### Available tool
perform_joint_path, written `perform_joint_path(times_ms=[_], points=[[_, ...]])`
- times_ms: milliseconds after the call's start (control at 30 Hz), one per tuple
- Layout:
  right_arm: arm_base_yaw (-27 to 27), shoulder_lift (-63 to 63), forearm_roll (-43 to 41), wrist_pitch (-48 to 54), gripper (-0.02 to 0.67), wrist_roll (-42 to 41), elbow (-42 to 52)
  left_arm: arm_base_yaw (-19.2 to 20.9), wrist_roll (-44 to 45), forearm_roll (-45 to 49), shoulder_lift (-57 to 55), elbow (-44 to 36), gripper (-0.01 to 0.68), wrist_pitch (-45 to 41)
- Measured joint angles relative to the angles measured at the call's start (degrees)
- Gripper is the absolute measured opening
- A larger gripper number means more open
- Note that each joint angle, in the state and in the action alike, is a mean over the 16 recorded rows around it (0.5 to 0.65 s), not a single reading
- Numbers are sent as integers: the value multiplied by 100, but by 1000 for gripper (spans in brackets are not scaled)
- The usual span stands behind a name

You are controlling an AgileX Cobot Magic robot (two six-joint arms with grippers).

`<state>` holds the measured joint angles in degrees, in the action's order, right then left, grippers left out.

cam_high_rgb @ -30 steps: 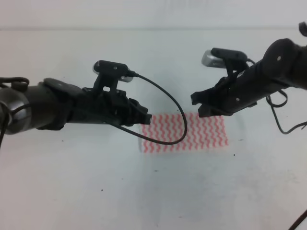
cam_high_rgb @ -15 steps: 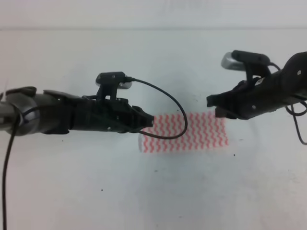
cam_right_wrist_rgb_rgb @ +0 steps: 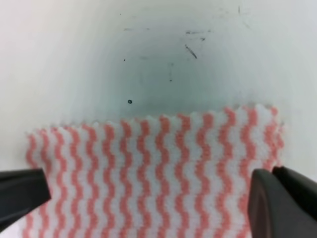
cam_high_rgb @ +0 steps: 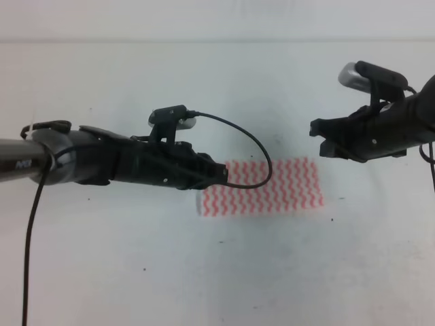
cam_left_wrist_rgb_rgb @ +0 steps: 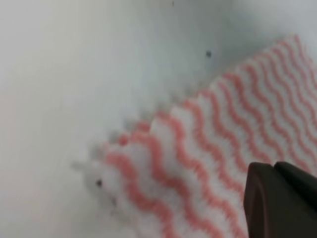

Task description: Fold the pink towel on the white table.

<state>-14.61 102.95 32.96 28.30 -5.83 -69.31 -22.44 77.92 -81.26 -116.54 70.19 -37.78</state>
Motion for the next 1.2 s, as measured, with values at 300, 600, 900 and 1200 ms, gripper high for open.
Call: perform_joint_path(times_ms=[300, 600, 900, 1200], points=[[7, 302, 243, 75, 139, -10, -14, 2, -301, 348, -82, 11, -6, 158], [10, 538, 313, 176, 183, -10, -210, 3, -323, 324, -185, 11, -5, 148], [14, 866, 215, 392, 226, -9, -570, 4, -357, 332, -208, 11, -5, 81], [25, 1083, -60, 548, 286, -2, -740, 3, -410, 430, -209, 12, -5, 58]])
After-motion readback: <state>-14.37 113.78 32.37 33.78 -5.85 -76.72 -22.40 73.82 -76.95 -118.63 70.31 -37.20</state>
